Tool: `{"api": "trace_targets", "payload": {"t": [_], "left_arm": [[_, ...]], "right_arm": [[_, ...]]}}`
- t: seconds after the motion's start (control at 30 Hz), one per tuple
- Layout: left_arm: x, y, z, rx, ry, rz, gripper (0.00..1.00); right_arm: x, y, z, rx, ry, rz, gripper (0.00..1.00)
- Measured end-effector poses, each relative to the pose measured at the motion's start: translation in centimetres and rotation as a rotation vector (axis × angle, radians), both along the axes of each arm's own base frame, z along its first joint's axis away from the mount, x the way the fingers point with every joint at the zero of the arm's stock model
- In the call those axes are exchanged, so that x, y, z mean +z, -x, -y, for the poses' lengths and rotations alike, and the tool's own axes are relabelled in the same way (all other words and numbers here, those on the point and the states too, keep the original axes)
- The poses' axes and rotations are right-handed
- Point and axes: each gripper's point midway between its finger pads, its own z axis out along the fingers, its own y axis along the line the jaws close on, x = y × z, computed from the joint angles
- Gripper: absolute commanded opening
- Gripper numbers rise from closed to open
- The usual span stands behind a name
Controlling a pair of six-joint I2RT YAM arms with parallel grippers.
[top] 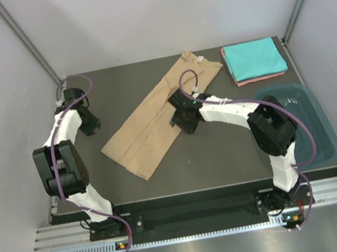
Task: Fold and stack the t-shirts
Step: Fold the tshirt
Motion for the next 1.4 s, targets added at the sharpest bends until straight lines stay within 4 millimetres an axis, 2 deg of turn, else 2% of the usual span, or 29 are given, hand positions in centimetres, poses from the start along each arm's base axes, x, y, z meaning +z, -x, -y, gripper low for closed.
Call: {"api": "trace_targets", "payload": {"t": [0.13, 0.23, 0.3, 0.4, 0.53, 0.77, 1.03, 1.2, 1.4], "left_arm": [[0.0, 0.1, -3.5, 0.113, 0.087, 0.036, 0.35], [0.3, 0.2, -5.6, 0.174, 0.137, 0.065, 0.35], [0.5, 0.3, -6.2, 0.199, 0.171, 0.077, 0.35], [0.6, 0.1, -5.7, 0.189, 0.205, 0.089, 0.35], [0.0, 0.0, -5.0, 0.173, 0.241, 0.102, 0.34], [-0.2, 0.1, -4.2, 0.166, 0.299, 0.105, 0.34], [-0.1, 0.0, -3.8, 0.159, 0.324, 0.110, 0.34], [0.0, 0.0, -3.7, 0.155, 0.333, 0.113, 0.34], [0.0, 0.0, -3.8, 0.159, 0.334, 0.113, 0.34]], "right_arm": [[-1.8, 5.6, -3.0, 0.015, -0.019, -0.094, 0.52], [-1.9, 9.6, -6.2, 0.048, -0.063, -0.127, 0.49], [-1.6, 11.3, -8.0, 0.068, -0.100, -0.132, 0.48], [-1.1, 13.5, -10.4, 0.092, -0.141, -0.143, 0.45], [-0.6, 14.5, -12.7, 0.100, -0.177, -0.138, 0.39], [-0.7, 15.7, -15.2, 0.098, -0.190, -0.134, 0.38], [-1.9, 17.2, -14.5, 0.064, -0.134, -0.156, 0.40], [-1.9, 17.1, -14.3, 0.049, -0.121, -0.151, 0.40], [-2.0, 16.8, -14.9, 0.040, -0.128, -0.149, 0.39]]}}
